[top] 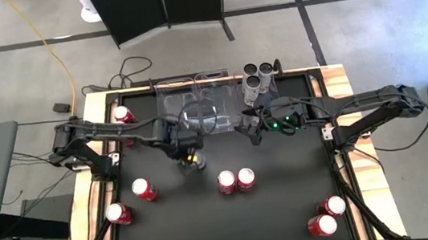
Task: Sort soda cans
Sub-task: Put the white-yellow soda can into the right transparent bin
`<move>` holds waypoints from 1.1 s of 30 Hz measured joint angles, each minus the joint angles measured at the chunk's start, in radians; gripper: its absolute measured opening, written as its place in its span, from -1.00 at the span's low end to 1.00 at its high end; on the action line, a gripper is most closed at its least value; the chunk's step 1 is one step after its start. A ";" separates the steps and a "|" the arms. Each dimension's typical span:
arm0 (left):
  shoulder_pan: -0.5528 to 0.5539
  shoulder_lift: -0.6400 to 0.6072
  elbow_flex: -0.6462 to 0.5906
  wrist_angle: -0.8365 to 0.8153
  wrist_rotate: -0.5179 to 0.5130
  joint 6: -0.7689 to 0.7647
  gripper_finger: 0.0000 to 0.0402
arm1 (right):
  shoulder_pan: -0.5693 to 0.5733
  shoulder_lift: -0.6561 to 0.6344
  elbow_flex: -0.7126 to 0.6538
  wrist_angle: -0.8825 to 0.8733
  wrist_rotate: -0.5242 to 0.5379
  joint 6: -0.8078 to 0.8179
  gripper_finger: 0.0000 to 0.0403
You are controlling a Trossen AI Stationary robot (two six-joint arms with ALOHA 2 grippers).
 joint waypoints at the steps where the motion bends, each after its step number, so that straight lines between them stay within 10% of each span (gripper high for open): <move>1: 0.008 0.010 0.008 -0.003 -0.003 0.004 0.27 | 0.000 0.000 0.000 0.000 0.000 0.000 0.95; 17: 0.008 0.292 0.347 -0.218 0.009 0.250 0.27 | 0.001 0.000 0.000 -0.002 -0.022 0.001 0.95; 33: -0.008 0.302 0.361 -0.146 0.014 0.307 0.68 | 0.034 0.000 0.000 0.000 -0.022 0.011 0.95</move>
